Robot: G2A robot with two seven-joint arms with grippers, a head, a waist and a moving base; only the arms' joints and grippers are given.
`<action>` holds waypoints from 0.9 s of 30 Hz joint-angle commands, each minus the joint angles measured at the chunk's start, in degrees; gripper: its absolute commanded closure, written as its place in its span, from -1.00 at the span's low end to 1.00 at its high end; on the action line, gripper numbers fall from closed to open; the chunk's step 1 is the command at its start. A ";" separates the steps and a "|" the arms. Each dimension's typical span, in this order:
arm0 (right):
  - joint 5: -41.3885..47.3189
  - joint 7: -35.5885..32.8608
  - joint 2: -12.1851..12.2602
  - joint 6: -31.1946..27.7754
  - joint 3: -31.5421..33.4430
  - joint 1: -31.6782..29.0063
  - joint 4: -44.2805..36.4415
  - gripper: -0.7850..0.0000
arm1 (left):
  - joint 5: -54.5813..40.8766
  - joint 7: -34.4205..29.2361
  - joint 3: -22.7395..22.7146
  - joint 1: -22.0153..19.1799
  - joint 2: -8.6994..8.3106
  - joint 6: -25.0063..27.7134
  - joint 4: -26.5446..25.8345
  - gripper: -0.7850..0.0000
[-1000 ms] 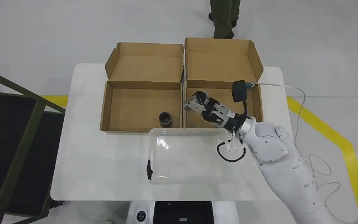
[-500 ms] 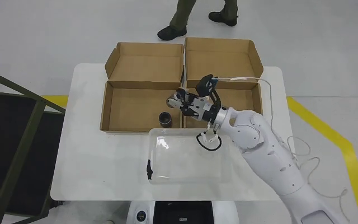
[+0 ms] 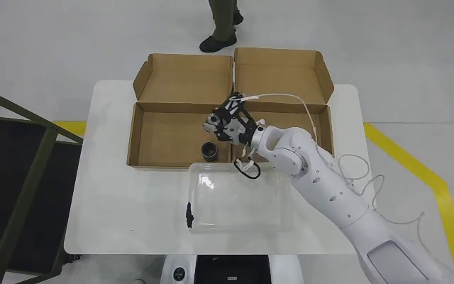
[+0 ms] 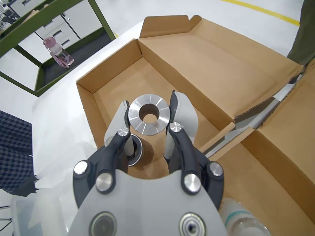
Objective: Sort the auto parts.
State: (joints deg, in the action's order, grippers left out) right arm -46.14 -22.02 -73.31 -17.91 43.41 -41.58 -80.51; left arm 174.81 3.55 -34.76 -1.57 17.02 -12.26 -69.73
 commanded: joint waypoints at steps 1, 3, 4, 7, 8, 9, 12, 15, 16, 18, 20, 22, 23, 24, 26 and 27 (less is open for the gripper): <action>-1.10 -0.10 -0.43 0.36 -0.87 0.77 1.22 1.00 | 0.00 0.00 0.00 0.00 0.00 0.00 0.00 -1.00; -2.87 -0.83 -1.06 1.12 -2.07 1.94 2.89 1.00 | 0.00 0.00 0.00 0.00 0.00 0.00 0.00 -1.00; -3.40 -1.15 -1.23 1.54 -2.39 2.27 3.27 1.00 | 0.00 0.00 0.00 0.00 0.00 0.00 0.00 -1.00; -5.27 -2.26 -1.93 3.13 -3.39 3.39 4.23 1.00 | 0.00 0.00 0.00 0.00 0.00 0.00 0.00 -1.00; -5.70 -2.77 -2.17 3.59 -3.68 3.58 4.57 1.00 | 0.00 0.00 0.00 0.00 0.00 0.00 0.00 -1.00; -6.23 -3.34 -2.33 3.81 -3.94 3.74 4.91 1.00 | 0.00 0.00 0.00 0.00 0.00 0.00 0.00 -1.00; -6.34 -4.12 -2.77 4.09 -4.30 3.96 5.89 1.00 | 0.00 0.00 0.00 0.00 0.00 0.00 0.00 -1.00; -6.79 -5.03 -3.28 4.28 -4.66 4.31 6.89 1.00 | 0.00 0.00 0.00 0.00 0.00 0.00 0.00 -1.00; -6.82 -5.17 -3.38 4.30 -4.72 4.36 7.09 1.00 | 0.00 0.00 0.00 0.00 0.00 0.00 0.00 -1.00; -7.15 -5.70 -3.72 4.23 -4.97 4.56 7.73 1.00 | 0.00 0.00 0.00 0.00 0.00 0.00 0.00 -1.00; -7.33 -6.04 -3.98 4.22 -5.17 4.65 8.27 0.94 | 0.00 0.00 0.00 0.00 0.00 0.00 0.00 -1.00; -7.39 -6.71 -4.30 4.23 -5.42 4.83 8.90 0.77 | 0.00 0.00 0.00 0.00 0.00 0.00 0.00 -1.00; -7.30 -6.84 -4.48 4.25 -5.50 4.90 9.17 0.72 | 0.00 0.00 0.00 0.00 0.00 0.00 0.00 -1.00; -7.55 -7.13 -4.69 4.32 -5.68 5.08 9.50 0.62 | 0.00 0.00 0.00 0.00 0.00 0.00 0.00 -1.00; -7.64 -7.21 -4.96 4.43 -5.80 5.21 9.78 0.48 | 0.00 0.00 0.00 0.00 0.00 0.00 0.00 -1.00; -7.83 -7.41 -5.17 4.47 -5.94 5.30 9.94 0.41 | 0.00 0.00 0.00 0.00 0.00 0.00 0.00 -1.00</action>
State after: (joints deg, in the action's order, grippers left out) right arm -53.83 -29.29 -78.34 -13.48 37.57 -36.34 -70.70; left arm 174.81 3.55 -34.76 -1.57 17.03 -12.26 -69.73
